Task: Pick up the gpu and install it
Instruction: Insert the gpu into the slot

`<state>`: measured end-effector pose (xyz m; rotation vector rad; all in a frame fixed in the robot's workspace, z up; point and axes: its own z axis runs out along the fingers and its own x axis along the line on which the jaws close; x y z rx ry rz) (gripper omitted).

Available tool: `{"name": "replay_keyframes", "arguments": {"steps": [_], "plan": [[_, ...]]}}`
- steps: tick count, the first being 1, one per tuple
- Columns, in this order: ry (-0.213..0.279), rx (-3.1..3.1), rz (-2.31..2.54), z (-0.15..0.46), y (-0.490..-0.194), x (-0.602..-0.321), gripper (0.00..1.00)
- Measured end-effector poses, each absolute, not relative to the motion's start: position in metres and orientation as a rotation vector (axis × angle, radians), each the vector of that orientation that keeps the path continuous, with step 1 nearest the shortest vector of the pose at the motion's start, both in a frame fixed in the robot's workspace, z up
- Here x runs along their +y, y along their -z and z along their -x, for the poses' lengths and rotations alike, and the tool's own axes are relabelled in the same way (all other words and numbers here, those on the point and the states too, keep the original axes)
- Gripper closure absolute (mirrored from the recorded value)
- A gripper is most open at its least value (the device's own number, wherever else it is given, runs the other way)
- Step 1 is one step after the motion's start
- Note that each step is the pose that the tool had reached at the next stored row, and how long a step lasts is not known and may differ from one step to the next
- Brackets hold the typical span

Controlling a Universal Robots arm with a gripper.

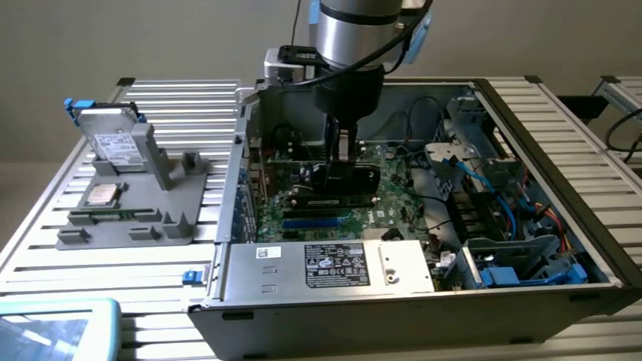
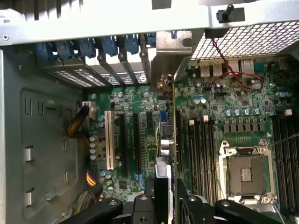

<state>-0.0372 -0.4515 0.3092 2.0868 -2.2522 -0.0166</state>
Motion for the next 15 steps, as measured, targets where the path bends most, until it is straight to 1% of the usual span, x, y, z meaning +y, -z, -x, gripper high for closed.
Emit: {"name": "replay_keyframes", "arguments": {"steps": [7,15], "plan": [[0.017,-2.256,-2.083,0.038,-0.296,-0.459,0.73],[0.017,-2.259,-2.079,0.043,-0.282,-0.459,0.73]]}}
